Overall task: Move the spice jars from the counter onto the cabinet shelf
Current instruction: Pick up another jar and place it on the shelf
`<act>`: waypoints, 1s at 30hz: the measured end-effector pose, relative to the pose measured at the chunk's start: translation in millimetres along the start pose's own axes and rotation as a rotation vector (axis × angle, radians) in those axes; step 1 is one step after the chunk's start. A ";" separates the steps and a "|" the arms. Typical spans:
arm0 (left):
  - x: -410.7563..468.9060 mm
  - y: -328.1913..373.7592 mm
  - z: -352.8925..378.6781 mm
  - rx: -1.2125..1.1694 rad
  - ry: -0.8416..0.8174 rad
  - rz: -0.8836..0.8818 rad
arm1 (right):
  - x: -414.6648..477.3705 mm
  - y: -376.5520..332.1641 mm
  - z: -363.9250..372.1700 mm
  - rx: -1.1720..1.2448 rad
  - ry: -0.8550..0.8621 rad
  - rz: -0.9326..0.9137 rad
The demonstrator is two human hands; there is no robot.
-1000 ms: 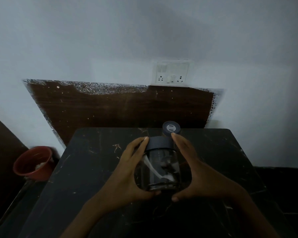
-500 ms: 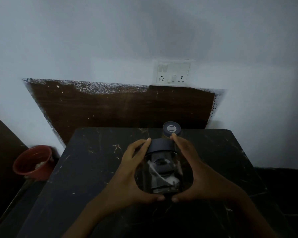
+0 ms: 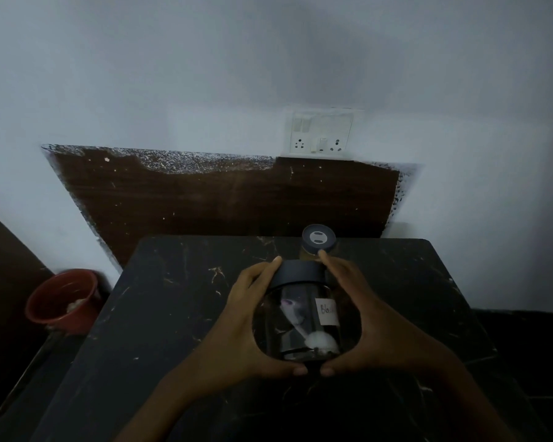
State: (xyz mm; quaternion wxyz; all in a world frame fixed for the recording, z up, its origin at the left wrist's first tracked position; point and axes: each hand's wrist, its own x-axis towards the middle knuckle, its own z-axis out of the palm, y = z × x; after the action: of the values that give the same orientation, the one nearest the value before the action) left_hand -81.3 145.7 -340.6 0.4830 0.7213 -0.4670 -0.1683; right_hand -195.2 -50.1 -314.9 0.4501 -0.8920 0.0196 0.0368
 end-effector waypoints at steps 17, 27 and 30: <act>-2.0 4.0 -2.0 -0.050 -0.046 0.014 | -3.3 -0.4 -3.2 0.007 -0.023 0.020; 1.9 4.8 -3.6 0.021 -0.106 -0.011 | 0.1 1.5 -2.1 -0.011 -0.021 0.029; 2.9 4.7 -6.6 0.012 -0.089 0.012 | -2.0 0.6 -5.2 -0.014 -0.032 0.024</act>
State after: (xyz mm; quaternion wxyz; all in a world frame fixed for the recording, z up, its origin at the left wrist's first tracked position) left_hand -77.6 146.4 -332.8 0.4583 0.7134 -0.4932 -0.1943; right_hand -197.0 -54.7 -312.2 0.4436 -0.8941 0.0230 0.0568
